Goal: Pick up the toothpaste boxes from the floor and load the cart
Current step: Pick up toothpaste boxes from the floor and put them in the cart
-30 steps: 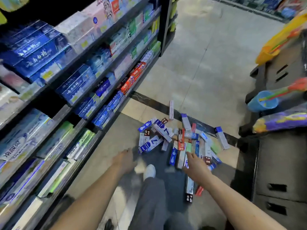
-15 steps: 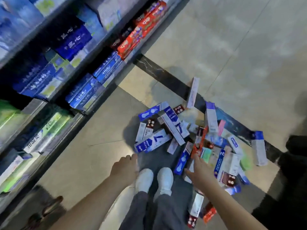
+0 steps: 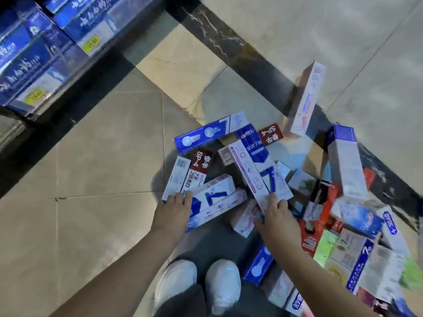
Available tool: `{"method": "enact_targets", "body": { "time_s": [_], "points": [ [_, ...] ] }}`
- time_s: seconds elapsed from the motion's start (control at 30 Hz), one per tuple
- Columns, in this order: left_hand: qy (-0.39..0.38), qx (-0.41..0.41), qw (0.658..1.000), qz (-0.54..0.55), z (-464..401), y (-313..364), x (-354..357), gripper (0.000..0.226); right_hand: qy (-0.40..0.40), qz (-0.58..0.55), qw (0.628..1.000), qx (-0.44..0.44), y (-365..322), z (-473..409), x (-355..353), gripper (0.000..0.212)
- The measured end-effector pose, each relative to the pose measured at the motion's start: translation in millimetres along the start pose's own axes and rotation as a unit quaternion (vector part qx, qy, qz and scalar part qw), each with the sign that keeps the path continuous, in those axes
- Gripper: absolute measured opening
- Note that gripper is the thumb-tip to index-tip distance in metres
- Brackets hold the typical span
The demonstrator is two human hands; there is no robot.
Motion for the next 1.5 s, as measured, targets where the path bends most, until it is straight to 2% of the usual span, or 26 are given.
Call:
{"method": "enact_targets", "body": {
  "time_s": [0.1,0.17,0.27,0.37,0.5,0.7,0.9,1.0,1.17,1.27,1.4,1.5],
  "points": [
    [-0.015,0.011,1.000,-0.002,-8.4,5.9,10.5,0.085,0.017,0.014,0.999,0.025,1.1,-11.1,1.5,0.065],
    [-0.025,0.018,1.000,0.000,-8.0,12.1,11.4,0.085,0.010,0.048,0.999,0.006,-1.7,-11.5,-1.0,0.057],
    [-0.037,-0.002,0.999,0.017,5.9,13.9,-1.0,0.086,-0.001,-0.001,1.000,-0.003,1.6,0.9,-14.4,0.044],
    [-0.054,-0.043,0.994,0.085,37.9,7.9,-27.2,0.083,0.011,-0.024,1.000,0.001,7.8,29.8,-50.0,0.034],
    [-0.030,-0.067,0.976,0.205,101.9,-0.5,-95.3,0.071,0.023,-0.021,0.999,-0.025,7.1,90.0,-121.6,0.035],
    [0.026,-0.061,0.937,0.342,221.7,-8.3,-221.1,0.072,0.064,-0.126,0.990,-0.004,14.7,204.0,-232.8,0.043],
    [0.067,-0.041,0.905,0.418,347.1,-10.5,-320.1,0.070,0.129,-0.194,0.972,0.027,20.8,327.7,-324.7,0.047],
    [0.091,-0.008,0.910,0.405,408.7,-7.5,-353.7,0.067,0.162,-0.264,0.950,0.038,26.0,391.6,-351.3,0.045],
    [0.130,0.005,0.889,0.438,506.9,0.8,-381.2,0.054,0.206,-0.342,0.915,0.065,35.3,493.1,-368.9,0.038],
    [0.151,0.014,0.877,0.455,555.6,8.3,-386.2,0.056,0.233,-0.376,0.897,0.020,35.0,543.6,-379.1,0.027],
    [0.199,0.036,0.870,0.450,603.3,15.6,-377.9,0.067,0.281,-0.326,0.903,-0.019,44.2,601.1,-387.0,0.032],
    [0.224,0.021,0.859,0.459,652.4,19.8,-358.7,0.064,0.285,-0.281,0.915,-0.038,51.9,644.1,-376.3,0.041]
  ]
}}
Point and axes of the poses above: each hand's wrist, its own z-axis away from the middle knuckle, its own x-axis out of the palm, y = z × x, the point moved 7 cm from there along -z, towards the middle knuckle, and after that the axes turned 2 degrees about z, right-handed, at the moved point
